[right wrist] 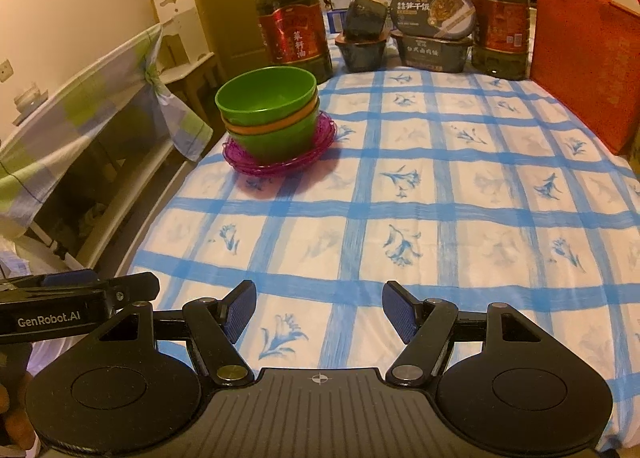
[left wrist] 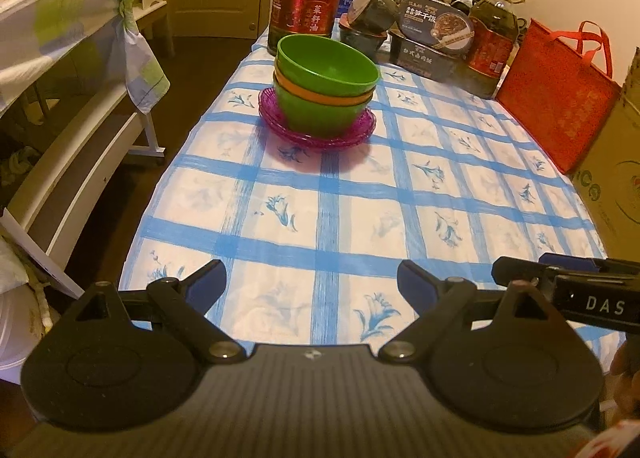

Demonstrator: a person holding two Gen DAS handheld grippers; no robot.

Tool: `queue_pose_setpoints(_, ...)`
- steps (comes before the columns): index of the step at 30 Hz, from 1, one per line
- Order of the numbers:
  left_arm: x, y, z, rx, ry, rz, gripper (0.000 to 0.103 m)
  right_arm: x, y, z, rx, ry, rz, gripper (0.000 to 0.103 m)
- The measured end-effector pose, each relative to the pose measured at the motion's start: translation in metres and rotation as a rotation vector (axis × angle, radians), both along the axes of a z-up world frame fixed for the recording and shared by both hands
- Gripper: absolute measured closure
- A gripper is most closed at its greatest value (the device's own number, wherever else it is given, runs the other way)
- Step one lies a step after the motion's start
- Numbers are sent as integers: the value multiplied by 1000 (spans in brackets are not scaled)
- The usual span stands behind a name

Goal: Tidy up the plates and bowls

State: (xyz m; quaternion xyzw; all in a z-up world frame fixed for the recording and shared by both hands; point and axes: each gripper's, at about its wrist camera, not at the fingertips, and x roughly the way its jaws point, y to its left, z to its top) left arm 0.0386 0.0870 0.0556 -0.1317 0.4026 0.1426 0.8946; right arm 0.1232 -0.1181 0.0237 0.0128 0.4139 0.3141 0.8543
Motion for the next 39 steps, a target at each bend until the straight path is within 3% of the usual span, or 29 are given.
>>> queue_pose_setpoints(15, -14, -22, -1, 45, 6, -30, 11, -22, -14, -4, -20, -2, -14, 33)
queue_pose_setpoints(39, -18, -29, 0, 40, -4, -44, 11, -25, -16, -1, -13, -9, -17, 33)
